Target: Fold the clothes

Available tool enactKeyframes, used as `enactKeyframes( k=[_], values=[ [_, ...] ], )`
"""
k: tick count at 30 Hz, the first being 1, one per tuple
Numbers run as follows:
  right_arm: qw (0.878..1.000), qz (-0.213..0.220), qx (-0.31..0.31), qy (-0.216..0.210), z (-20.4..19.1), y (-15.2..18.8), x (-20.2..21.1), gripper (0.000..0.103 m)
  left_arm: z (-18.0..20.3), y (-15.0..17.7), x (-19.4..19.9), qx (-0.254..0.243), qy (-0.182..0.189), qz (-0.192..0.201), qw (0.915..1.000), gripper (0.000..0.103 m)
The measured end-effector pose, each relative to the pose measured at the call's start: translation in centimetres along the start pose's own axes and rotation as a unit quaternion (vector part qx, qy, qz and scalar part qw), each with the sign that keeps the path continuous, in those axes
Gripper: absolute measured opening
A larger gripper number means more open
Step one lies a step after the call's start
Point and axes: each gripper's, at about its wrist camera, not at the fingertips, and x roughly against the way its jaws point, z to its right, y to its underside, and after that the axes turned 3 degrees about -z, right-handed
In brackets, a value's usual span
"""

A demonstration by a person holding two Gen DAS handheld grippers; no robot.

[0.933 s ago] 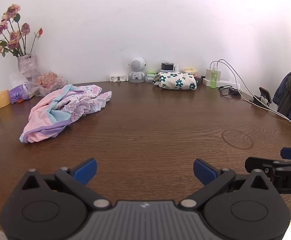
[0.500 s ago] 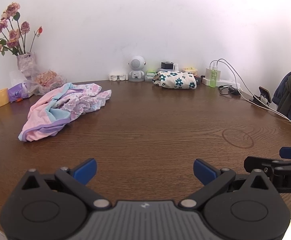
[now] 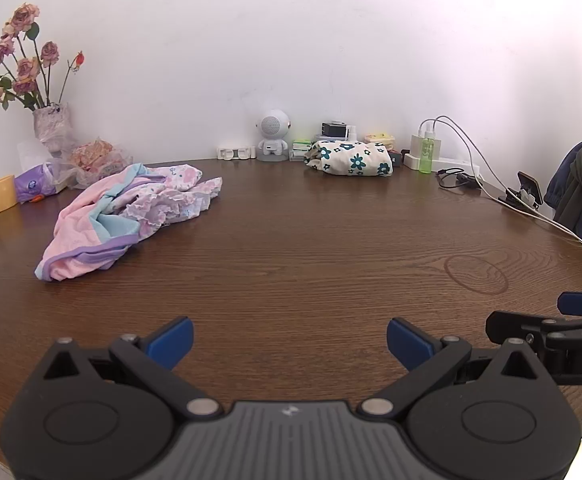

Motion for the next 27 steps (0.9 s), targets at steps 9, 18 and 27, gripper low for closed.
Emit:
enactKeyframes(
  k=[9, 18, 27],
  values=[
    [1.000, 0.000, 0.002, 0.000, -0.01, 0.01, 0.04, 0.103, 0.19, 0.01, -0.06, 0.001, 0.000, -0.006, 1.0000, 0.103],
    [1.000, -0.002, 0.001, 0.001, -0.02, 0.06, -0.03, 0.103, 0.35, -0.03, 0.04, 0.002, 0.000, -0.007, 1.0000, 0.103],
    [1.000, -0.002, 0.000, 0.002, -0.03, 0.00, -0.06, 0.103, 0.57, 0.00, 0.11, 0.001, 0.000, -0.008, 1.0000, 0.103]
  ],
)
